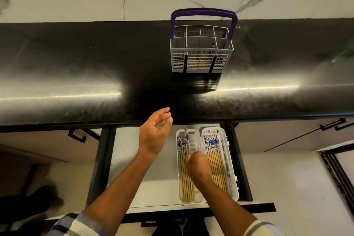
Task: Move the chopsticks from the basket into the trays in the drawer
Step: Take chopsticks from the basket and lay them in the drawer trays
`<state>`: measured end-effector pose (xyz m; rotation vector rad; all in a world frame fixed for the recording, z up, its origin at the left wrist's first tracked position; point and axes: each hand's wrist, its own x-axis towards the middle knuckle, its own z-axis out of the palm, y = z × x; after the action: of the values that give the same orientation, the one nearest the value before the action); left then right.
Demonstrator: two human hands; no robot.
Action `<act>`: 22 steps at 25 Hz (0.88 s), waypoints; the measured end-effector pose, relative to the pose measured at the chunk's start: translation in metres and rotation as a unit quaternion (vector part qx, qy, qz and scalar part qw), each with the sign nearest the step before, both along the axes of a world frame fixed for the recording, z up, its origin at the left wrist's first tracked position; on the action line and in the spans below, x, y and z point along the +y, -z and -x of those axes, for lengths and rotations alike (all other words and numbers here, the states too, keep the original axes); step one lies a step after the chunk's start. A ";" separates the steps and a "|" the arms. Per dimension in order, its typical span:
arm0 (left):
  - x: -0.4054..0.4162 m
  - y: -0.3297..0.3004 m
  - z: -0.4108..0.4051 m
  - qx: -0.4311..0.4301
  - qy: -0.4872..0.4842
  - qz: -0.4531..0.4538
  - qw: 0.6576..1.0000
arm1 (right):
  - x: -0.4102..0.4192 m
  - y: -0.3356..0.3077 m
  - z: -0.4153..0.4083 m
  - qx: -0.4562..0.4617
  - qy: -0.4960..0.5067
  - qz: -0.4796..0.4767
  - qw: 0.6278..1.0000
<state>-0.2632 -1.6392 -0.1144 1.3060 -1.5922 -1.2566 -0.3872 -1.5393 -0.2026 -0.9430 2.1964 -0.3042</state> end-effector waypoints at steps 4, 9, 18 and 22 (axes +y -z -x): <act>-0.015 -0.005 -0.008 0.032 -0.049 0.005 0.998 | -0.012 -0.005 -0.003 0.054 -0.058 -0.068 0.994; -0.017 -0.003 -0.014 0.053 -0.063 -0.016 0.997 | -0.018 0.007 -0.006 0.113 -0.121 -0.099 0.981; -0.018 -0.013 -0.020 0.153 -0.123 -0.026 0.980 | -0.012 0.025 -0.013 0.122 -0.095 -0.112 0.982; -0.019 -0.017 -0.018 0.175 -0.125 -0.027 0.976 | -0.011 0.026 -0.016 0.117 -0.097 -0.110 0.982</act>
<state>-0.2457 -1.6584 -0.0971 1.1963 -1.1188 -1.2925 -0.3709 -1.5501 -0.2282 -1.1032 2.2660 0.1469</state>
